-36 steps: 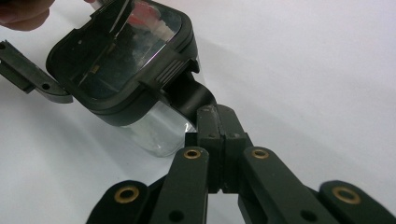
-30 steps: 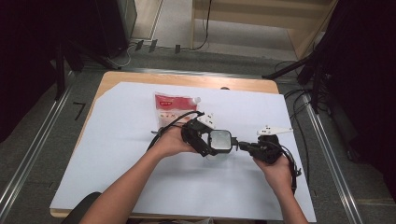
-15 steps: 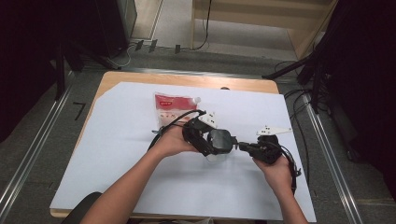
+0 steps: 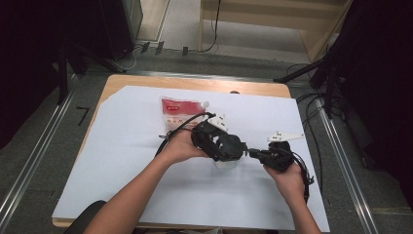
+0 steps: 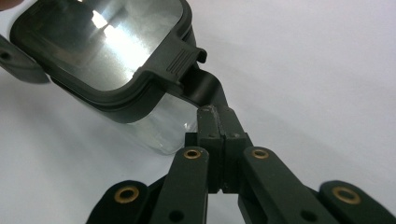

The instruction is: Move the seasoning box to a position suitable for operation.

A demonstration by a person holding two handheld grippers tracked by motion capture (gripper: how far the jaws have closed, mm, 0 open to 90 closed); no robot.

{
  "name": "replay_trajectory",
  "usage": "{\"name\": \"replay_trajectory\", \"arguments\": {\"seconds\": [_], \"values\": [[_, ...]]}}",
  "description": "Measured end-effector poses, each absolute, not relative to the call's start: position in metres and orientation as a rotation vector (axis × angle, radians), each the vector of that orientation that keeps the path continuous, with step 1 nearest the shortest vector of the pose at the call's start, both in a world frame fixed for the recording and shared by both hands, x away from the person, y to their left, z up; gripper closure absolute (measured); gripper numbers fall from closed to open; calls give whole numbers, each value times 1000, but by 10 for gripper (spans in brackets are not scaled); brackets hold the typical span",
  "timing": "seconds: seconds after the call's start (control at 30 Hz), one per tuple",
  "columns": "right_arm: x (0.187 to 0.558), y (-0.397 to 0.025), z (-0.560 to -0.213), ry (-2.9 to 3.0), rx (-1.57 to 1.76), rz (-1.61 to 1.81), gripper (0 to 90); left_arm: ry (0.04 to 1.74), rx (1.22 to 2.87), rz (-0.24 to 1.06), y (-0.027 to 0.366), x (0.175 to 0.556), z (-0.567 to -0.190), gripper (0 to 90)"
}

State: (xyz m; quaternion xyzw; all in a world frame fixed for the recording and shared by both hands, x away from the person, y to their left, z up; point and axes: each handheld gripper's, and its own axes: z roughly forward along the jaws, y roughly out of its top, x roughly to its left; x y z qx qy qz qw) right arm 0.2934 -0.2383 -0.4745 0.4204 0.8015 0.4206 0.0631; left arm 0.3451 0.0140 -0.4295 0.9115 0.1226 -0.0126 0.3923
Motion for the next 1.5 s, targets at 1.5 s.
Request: {"name": "replay_trajectory", "arguments": {"seconds": [1.5], "values": [[291, -237, -474, 2418, 1270, 1282, 900, 292, 2359, -53, -30, 355, -397, 189]]}}
